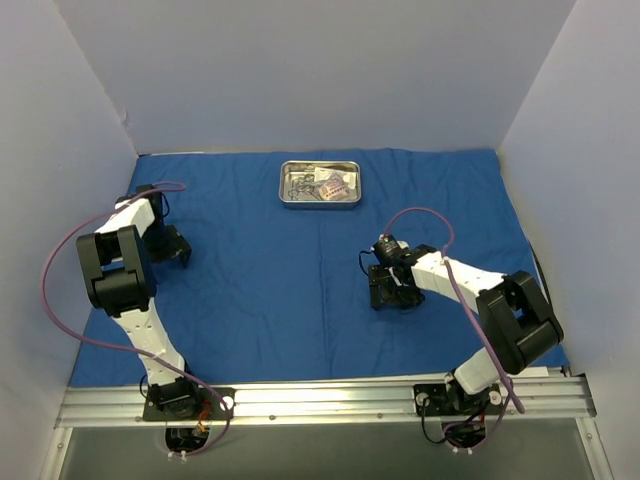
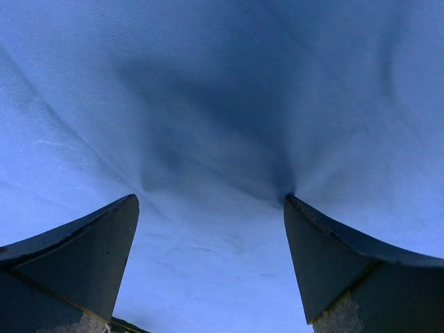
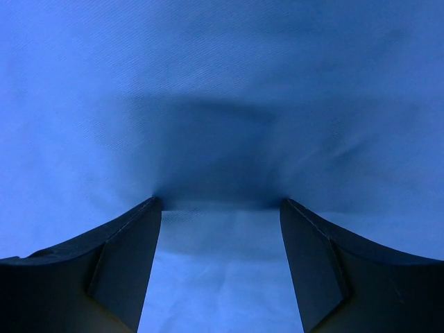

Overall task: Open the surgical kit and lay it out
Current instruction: Smooth out the surgical kit at the center of the board.

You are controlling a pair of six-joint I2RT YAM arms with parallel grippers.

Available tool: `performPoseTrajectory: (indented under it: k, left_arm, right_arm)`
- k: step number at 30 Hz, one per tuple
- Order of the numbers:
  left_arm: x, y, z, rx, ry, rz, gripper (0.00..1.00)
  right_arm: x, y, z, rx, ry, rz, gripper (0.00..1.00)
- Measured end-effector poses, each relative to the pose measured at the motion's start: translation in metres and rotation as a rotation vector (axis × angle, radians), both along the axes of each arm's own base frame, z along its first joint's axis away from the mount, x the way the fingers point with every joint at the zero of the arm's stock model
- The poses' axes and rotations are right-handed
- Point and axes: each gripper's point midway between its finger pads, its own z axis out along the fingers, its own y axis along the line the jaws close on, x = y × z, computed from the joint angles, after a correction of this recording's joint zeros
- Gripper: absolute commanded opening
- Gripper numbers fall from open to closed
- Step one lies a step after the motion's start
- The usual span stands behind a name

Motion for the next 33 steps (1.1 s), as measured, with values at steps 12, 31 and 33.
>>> performPoseTrajectory:
  k: [12, 31, 33]
  left_arm:
    - [-0.014, 0.031, -0.003, -0.046, -0.005, 0.132, 0.95]
    - [0.064, 0.027, 0.055, -0.001, -0.244, 0.070, 0.95]
    - [0.094, 0.014, 0.075, 0.000, -0.336, 0.011, 0.94]
  right_arm:
    - [-0.042, 0.019, 0.000, 0.057, 0.016, 0.014, 0.65]
    - [0.146, -0.026, 0.124, 0.211, -0.336, -0.312, 0.65]
    - [0.182, -0.048, 0.123, 0.219, -0.385, -0.375, 0.64]
